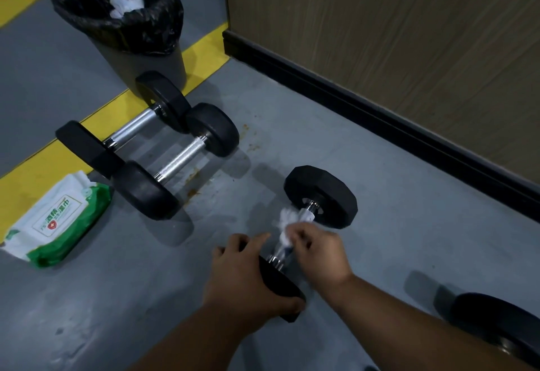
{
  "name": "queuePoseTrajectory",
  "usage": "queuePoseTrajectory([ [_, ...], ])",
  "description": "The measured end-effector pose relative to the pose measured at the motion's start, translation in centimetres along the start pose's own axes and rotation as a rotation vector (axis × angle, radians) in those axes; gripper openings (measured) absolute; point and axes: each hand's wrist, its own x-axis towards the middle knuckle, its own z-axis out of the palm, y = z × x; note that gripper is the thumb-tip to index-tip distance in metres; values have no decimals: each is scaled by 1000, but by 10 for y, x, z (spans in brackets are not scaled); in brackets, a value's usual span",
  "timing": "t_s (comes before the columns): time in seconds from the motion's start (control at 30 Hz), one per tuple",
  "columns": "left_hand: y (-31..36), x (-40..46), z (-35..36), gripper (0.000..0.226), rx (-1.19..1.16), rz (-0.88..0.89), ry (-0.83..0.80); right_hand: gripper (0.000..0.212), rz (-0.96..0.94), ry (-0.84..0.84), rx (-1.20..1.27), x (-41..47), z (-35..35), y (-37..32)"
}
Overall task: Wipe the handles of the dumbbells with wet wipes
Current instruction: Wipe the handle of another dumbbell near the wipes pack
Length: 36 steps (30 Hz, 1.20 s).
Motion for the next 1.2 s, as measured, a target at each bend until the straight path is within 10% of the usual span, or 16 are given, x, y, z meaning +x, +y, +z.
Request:
queuePoseTrajectory([
  [0.13,0,0,0,121,-1,22,2,16,-265,-101,-131,3,-3,7],
  [0.3,2,-1,0,125,6,-4,-10,17,192,92,83,24,-9,11],
  [0.43,2,-3,0,113,-4,27,12,11,-23,-204,59,-18,-2,-3],
  [0.53,5,-4,1,110,-4,1,12,15,-196,-94,-64,1,-8,7],
  [0.73,20,-16,9,109,85,-32,42,12,177,115,105,14,-13,15],
  [0.93,35,-29,35,94,110,33,171,16,-186,-125,-69,-18,-22,20],
  [1.1,42,-37,51,87,141,103,191,14,174,194,100,-2,-29,30],
  [1.2,33,-29,45,78,71,163,251,15,32,-35,90,-29,-22,24],
])
